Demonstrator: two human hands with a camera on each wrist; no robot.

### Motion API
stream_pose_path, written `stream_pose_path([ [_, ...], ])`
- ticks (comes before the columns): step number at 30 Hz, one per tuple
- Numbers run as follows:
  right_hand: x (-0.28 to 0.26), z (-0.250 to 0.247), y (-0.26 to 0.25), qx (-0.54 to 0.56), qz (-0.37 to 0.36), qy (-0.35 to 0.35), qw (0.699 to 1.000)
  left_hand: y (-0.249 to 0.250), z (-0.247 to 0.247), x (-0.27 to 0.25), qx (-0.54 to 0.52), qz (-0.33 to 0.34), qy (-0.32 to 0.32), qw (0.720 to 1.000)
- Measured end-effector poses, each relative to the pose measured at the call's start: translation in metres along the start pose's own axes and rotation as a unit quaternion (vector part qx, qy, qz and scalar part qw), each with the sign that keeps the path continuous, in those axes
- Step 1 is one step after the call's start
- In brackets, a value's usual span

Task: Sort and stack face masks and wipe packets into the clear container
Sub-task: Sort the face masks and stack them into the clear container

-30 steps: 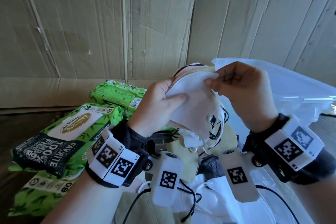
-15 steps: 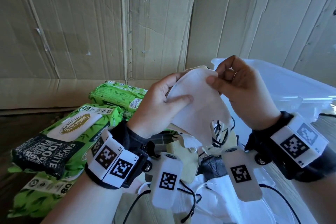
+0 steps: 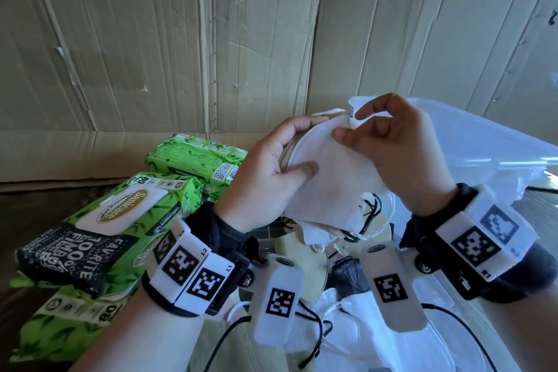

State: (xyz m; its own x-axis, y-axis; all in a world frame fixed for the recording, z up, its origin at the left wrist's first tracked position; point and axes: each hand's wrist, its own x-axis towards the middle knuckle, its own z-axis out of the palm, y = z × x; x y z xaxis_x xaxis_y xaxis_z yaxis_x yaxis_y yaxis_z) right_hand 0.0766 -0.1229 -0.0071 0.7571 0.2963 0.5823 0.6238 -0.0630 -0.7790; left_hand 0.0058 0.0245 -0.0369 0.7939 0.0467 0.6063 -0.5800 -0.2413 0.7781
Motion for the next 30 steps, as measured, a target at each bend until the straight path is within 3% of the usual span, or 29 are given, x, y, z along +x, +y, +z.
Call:
stream_pose_path([
  [5,-0.006,0.003,0.006,-0.086,0.004,-0.025,0.996,0.001,-0.002,0.000,0.017,0.019,0.003,1.000],
  [15,-0.015,0.009,0.000,-0.096,-0.080,-0.079,0.989,-0.006,-0.004,0.002,0.007,0.000,0.025,1.000],
  [20,-0.013,0.005,0.002,0.026,-0.003,-0.082,0.996,-0.004,-0.004,0.001,-0.030,-0.032,0.045,0.998],
  [25,-0.011,0.005,0.003,0.109,0.066,-0.076,0.989,0.000,-0.002,0.001,-0.103,-0.060,0.025,0.993],
  [30,-0.006,0.006,0.010,0.069,0.065,-0.086,0.992,0.003,0.001,0.000,-0.109,-0.070,-0.001,0.992],
])
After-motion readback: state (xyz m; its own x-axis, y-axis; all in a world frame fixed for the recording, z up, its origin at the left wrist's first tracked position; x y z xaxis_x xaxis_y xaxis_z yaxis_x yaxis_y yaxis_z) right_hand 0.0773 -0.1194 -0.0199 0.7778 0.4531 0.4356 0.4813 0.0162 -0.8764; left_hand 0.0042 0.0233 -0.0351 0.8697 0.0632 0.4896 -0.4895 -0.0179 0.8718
